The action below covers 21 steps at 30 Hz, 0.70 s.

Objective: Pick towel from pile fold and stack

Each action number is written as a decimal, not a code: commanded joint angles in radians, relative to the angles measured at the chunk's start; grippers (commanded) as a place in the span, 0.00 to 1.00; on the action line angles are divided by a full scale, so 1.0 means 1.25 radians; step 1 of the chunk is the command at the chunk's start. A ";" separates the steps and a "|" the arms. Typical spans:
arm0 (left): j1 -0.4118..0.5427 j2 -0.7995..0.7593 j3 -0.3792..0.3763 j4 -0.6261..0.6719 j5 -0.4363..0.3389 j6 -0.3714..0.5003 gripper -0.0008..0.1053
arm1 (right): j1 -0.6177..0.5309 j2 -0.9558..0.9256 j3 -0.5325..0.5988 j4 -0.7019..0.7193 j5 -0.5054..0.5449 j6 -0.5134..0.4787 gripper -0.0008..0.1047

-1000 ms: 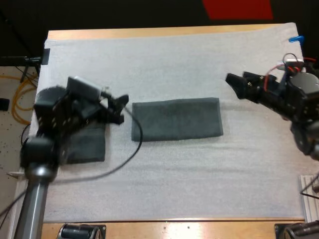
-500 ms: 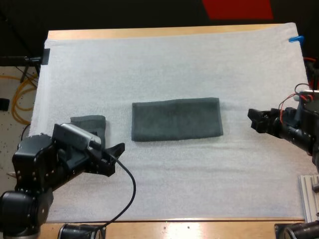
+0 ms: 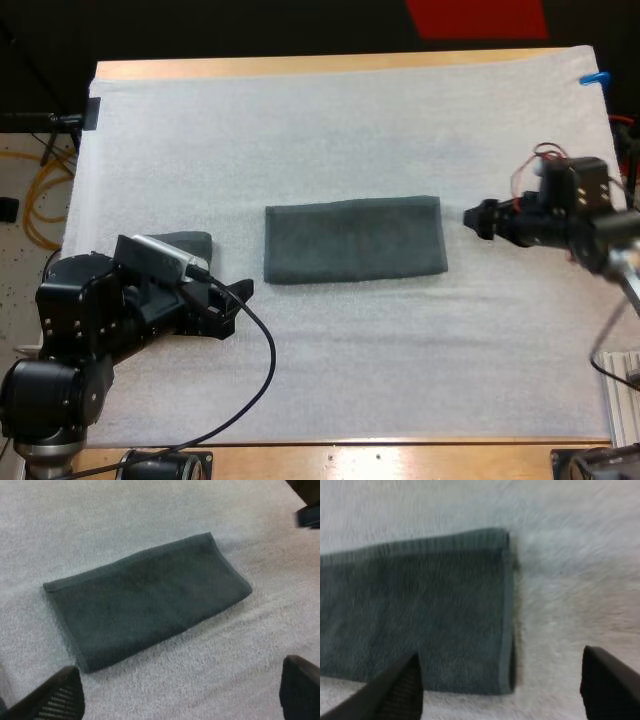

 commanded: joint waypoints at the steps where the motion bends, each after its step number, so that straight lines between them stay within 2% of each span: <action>1: 0.003 -0.002 -0.005 -0.003 0.001 -0.009 0.73 | -0.013 0.033 -0.015 -0.009 -0.040 -0.010 0.62; 7: 0.003 -0.002 -0.005 0.001 0.005 -0.016 0.73 | -0.036 0.197 -0.052 -0.045 -0.189 -0.008 0.62; 11: 0.003 -0.002 -0.005 0.003 0.005 -0.017 0.73 | -0.034 0.273 -0.068 -0.075 -0.255 -0.003 0.62; 21: 0.003 -0.002 -0.005 0.003 0.005 -0.035 0.73 | -0.019 0.350 -0.082 -0.116 -0.314 0.027 0.62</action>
